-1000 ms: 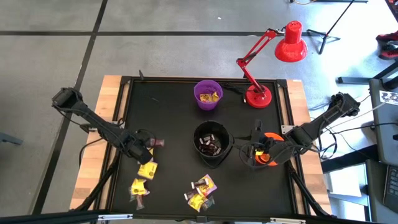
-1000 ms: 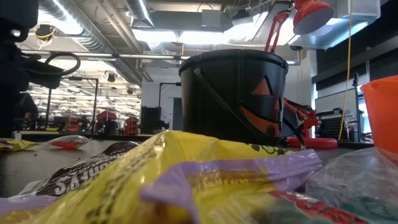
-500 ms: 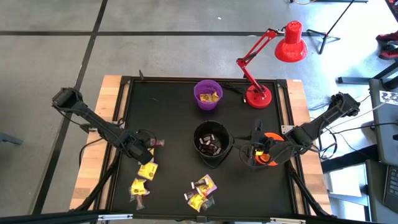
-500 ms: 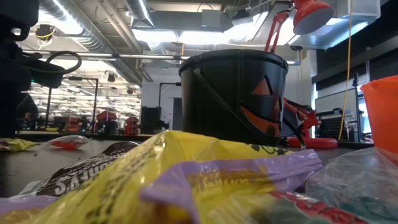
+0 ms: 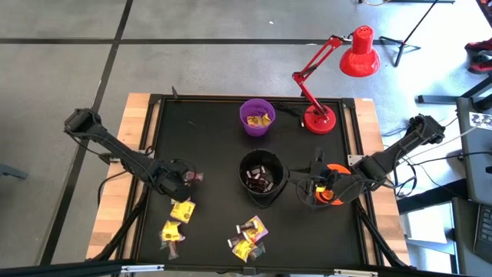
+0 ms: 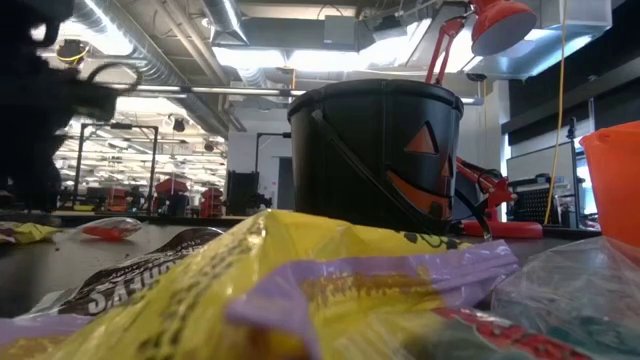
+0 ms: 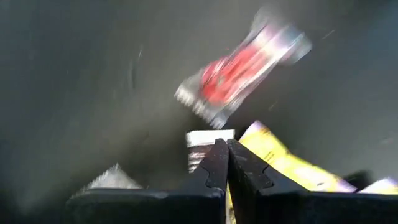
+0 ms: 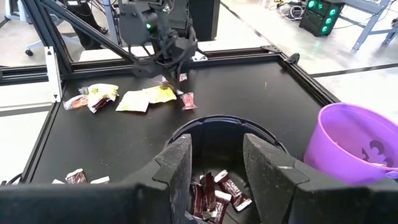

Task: Sort candy
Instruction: Put the brown chocolate into the black bucket

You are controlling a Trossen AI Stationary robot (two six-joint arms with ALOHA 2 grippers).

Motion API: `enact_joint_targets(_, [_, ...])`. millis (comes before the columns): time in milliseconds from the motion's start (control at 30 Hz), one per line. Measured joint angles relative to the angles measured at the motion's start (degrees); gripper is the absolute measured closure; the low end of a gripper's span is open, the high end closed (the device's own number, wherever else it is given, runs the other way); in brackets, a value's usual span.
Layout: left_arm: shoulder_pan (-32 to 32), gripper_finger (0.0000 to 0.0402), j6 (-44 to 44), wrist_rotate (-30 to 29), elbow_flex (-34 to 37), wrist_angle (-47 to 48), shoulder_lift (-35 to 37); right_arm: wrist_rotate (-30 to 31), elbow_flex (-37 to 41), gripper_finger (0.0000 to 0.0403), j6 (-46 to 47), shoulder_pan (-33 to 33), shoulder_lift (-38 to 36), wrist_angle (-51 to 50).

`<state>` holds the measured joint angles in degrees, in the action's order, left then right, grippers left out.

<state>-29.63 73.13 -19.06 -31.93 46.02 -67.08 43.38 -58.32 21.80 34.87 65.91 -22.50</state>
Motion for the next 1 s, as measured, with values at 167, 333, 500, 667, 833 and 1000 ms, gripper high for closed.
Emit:
enact_joint_targets(167, [0.0, 0.0401, -4.6, -6.0, -5.2, 0.3, 0.0, 0.7, 0.0, 0.0260, 0.0, 0.0, 0.0, 0.0])
enact_joint_targets(333, [0.0, 0.0401, -10.2, -9.3, -9.8, 1.0, 0.0, 0.7, 0.0, 0.0260, 0.0, 0.0, 0.0, 0.0])
enact_joint_targets(500, [0.0, 0.0401, -12.1, -9.0, -9.8, 1.7, 0.0, 0.7, 0.0, 0.0260, 0.3, 0.0, 0.0, 0.0])
enact_joint_targets(667, [0.0, 0.0377, -7.6, -3.4, -6.8, 2.6, 0.0, 0.7, 0.0, 0.0260, 0.3, 0.0, 0.0, 0.0])
enact_joint_targets(833, [0.0, 0.0317, -3.0, 1.9, -2.1, 2.6, 0.0, 0.6, 0.0, 0.0260, 0.4, 0.0, 0.0, 0.0])
enact_joint_targets(1000, [0.0, 0.0257, 1.5, 4.0, 2.8, 1.4, 0.0, 0.6, 0.0, 0.0260, 0.4, 0.0, 0.0, 0.0])
